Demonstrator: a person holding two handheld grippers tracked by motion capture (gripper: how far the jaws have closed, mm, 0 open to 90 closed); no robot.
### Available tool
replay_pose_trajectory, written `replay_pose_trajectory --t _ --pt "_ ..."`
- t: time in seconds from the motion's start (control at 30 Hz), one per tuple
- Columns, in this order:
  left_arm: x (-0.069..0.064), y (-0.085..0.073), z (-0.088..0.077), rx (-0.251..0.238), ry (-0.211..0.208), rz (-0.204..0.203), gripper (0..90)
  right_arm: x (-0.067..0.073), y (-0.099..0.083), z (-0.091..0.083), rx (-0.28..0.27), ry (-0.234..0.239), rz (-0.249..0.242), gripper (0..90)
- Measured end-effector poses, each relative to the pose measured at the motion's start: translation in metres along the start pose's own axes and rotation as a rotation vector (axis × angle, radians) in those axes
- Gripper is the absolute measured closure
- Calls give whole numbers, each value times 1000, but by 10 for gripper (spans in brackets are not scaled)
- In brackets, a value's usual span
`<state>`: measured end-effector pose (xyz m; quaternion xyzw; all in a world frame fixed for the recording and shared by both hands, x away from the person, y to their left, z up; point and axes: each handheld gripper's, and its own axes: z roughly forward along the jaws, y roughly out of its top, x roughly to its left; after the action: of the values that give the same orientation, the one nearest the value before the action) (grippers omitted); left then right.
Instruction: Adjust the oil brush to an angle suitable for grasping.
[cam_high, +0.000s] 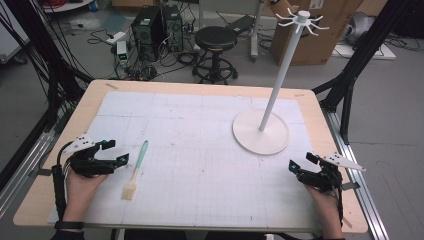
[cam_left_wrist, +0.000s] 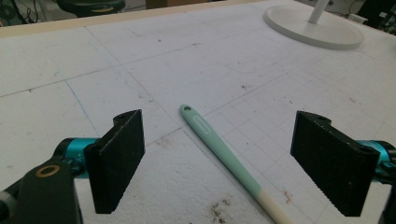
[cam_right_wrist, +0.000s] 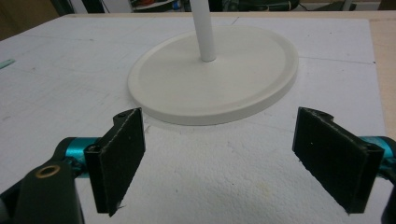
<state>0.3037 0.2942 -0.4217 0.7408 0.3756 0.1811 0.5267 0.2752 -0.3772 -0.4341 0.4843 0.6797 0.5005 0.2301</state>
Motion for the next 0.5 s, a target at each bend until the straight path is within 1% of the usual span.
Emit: replay_pose_trajectory --t 0.1,0.23,0.33,0.4,0.5 --pt "-1 0 0 -1 -4 3 188 0 0 0 -1 -1 -3 165" --pt "-3 1 0 -6 -3 -3 189 0 1 -1 -8 -2 -3 164" --pt "-3 1 -1 0 4 -2 186 1 2 -1 -7 -1 5 165" --pt "-2 1 -2 2 8 0 181 0 3 0 -7 0 -3 165" --pt "-2 0 -4 -8 8 -2 179 1 4 1 -11 2 5 165"
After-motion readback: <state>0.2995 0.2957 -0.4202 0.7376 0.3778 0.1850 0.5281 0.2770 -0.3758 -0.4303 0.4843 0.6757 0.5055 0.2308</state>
